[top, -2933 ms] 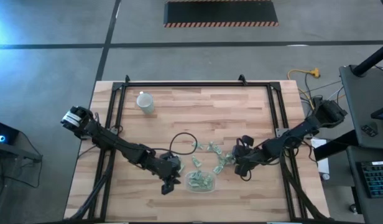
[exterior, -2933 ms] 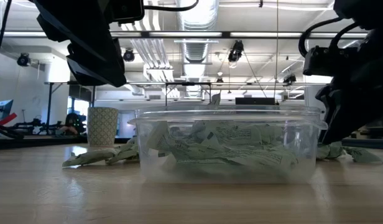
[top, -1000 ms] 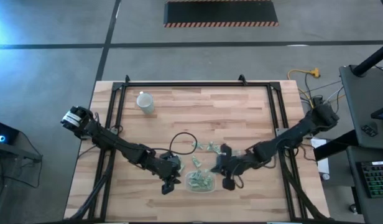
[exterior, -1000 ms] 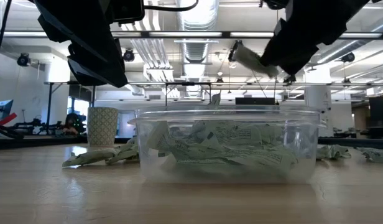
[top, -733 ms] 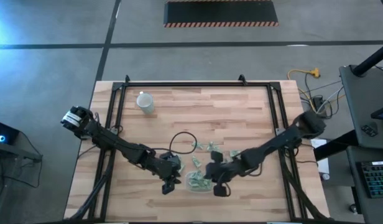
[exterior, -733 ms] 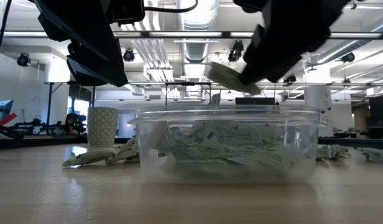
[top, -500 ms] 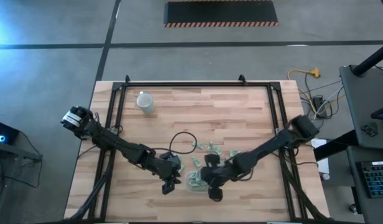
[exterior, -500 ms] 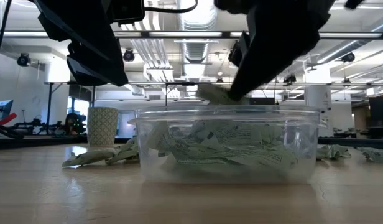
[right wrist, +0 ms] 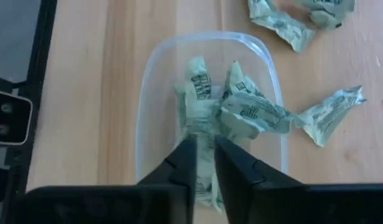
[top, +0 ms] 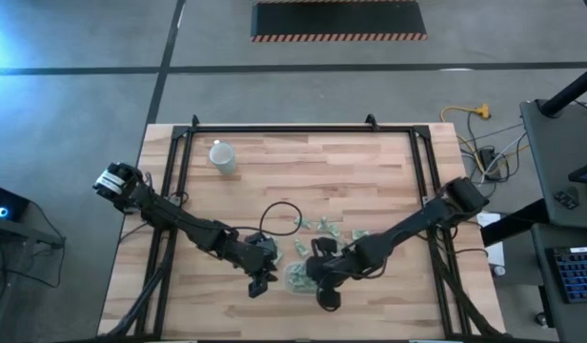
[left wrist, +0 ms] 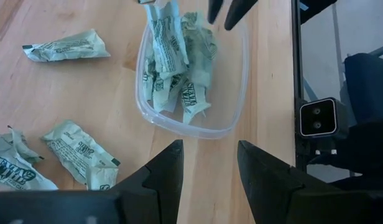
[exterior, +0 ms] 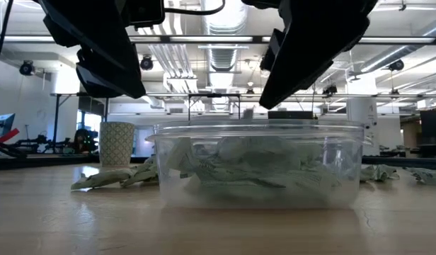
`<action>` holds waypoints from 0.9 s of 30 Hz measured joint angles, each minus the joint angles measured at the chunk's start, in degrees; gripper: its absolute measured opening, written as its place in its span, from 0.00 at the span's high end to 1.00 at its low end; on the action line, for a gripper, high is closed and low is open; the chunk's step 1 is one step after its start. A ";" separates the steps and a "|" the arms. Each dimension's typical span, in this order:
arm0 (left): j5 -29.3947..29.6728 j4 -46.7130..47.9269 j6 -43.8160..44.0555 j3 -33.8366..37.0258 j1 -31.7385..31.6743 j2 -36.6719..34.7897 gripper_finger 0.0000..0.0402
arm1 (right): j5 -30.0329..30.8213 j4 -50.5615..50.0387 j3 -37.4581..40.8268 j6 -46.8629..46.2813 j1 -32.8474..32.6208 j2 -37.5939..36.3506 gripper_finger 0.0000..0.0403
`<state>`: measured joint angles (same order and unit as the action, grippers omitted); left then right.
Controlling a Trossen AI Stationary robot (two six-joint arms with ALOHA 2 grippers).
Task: Pick and place Stevia / Truvia into bins
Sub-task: Put the stevia packet into the transparent container
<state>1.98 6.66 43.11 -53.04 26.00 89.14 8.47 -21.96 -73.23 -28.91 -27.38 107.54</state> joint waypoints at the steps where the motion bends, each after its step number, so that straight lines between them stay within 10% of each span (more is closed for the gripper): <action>1: 0.01 0.02 -0.03 0.02 0.00 0.00 0.66 | -0.02 -0.73 0.00 -0.16 0.00 -0.13 0.83; 10: 0.00 5.26 0.68 0.26 0.10 0.00 0.66 | 0.90 -8.90 -0.46 -1.22 -1.03 -3.04 0.67; 27: 3.95 8.81 -0.93 3.93 0.39 2.11 0.66 | 17.57 -16.78 10.54 -11.98 -7.76 -21.73 0.75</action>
<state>5.93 15.46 42.19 -49.10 26.39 91.25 26.04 -38.74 -62.70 -40.90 -35.14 85.81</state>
